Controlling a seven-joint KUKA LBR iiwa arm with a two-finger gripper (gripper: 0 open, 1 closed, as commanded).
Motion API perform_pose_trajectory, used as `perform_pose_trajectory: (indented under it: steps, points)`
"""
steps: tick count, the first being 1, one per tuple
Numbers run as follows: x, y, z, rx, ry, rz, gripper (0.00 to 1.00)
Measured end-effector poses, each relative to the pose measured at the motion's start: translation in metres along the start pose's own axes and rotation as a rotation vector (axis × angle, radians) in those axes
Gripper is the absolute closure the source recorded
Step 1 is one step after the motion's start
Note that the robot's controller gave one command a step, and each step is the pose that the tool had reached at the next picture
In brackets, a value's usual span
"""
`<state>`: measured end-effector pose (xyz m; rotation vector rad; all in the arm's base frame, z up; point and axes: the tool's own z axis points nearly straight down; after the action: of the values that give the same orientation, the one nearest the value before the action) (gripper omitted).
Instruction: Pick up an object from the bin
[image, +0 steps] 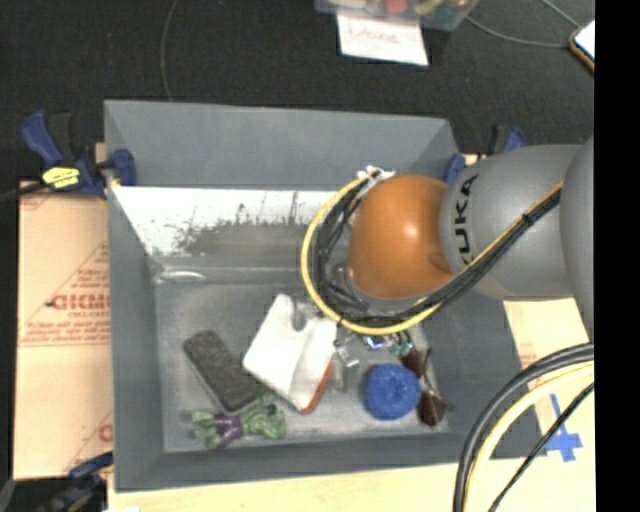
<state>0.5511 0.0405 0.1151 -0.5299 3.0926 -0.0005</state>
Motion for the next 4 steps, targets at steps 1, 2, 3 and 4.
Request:
perform_pose_trajectory:
  steps: [1, 2, 3, 4]
  points:
    - [-0.037, -0.011, -0.037, 0.001, -0.010, 0.175, 0.00]
    - [-0.026, -0.013, 0.014, 0.002, -0.007, -0.186, 0.00]
    - [-0.074, -0.002, 0.044, 0.002, -0.015, -0.025, 0.00]
    - [-0.043, -0.007, 0.041, 0.007, -0.025, -0.224, 1.00]
